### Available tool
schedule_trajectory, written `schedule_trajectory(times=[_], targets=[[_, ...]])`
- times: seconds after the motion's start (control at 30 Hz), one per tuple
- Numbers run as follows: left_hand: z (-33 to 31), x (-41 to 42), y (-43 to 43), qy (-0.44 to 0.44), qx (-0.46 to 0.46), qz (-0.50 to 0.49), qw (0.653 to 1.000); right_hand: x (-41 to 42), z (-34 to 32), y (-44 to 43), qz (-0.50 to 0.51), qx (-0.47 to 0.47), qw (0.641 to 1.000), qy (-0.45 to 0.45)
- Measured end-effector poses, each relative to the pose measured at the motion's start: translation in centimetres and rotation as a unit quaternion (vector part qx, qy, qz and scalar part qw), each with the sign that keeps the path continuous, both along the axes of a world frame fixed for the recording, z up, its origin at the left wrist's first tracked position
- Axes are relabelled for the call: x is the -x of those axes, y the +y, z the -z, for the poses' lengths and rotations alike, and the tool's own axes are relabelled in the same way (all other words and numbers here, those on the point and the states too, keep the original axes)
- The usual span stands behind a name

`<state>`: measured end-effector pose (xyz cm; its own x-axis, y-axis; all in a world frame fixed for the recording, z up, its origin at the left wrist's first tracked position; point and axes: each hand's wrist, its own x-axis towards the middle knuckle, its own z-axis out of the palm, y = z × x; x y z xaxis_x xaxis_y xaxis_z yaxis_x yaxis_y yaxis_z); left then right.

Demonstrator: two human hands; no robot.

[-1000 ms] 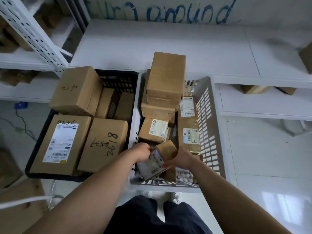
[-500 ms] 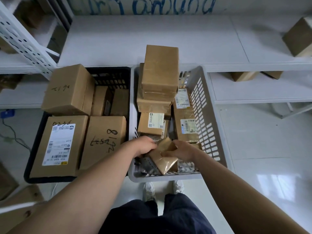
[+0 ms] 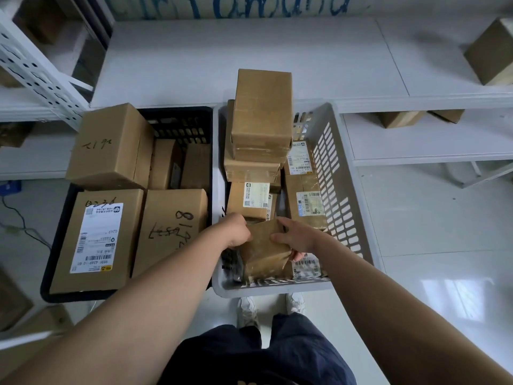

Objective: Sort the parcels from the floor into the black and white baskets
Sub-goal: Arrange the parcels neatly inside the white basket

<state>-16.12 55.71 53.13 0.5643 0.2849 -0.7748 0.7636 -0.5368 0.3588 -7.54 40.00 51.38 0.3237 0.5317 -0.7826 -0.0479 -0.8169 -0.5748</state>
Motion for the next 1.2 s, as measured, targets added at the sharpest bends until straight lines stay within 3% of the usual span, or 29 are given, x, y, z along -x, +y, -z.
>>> schedule_trajectory(times=[0.17,0.5,0.73,0.93,1.13,1.2], targets=[[0.5,0.3,0.0,-0.035,-0.037,-0.025,0.998,1.3,1.2,-0.2,0.054,0.003,0.997,0.054],[2.8,-0.1,-1.2,0.063,-0.087,0.087,0.990,1.5,4.4,0.2,0.098,0.048,0.994,-0.012],[5.6,0.2,-2.5,0.118,-0.107,0.120,0.980,2.3,7.9,0.9,0.042,0.104,0.994,-0.006],[6.9,-0.7,-2.7,0.150,-0.109,0.101,0.977,2.4,9.9,1.0,0.014,0.117,0.993,-0.023],[5.9,-1.3,-2.8,0.218,-0.094,0.050,0.970,2.0,7.9,0.7,0.037,0.103,0.994,-0.001],[4.9,-1.6,-2.6,0.186,-0.097,0.022,0.977,1.1,6.6,0.6,0.052,0.088,0.994,-0.031]])
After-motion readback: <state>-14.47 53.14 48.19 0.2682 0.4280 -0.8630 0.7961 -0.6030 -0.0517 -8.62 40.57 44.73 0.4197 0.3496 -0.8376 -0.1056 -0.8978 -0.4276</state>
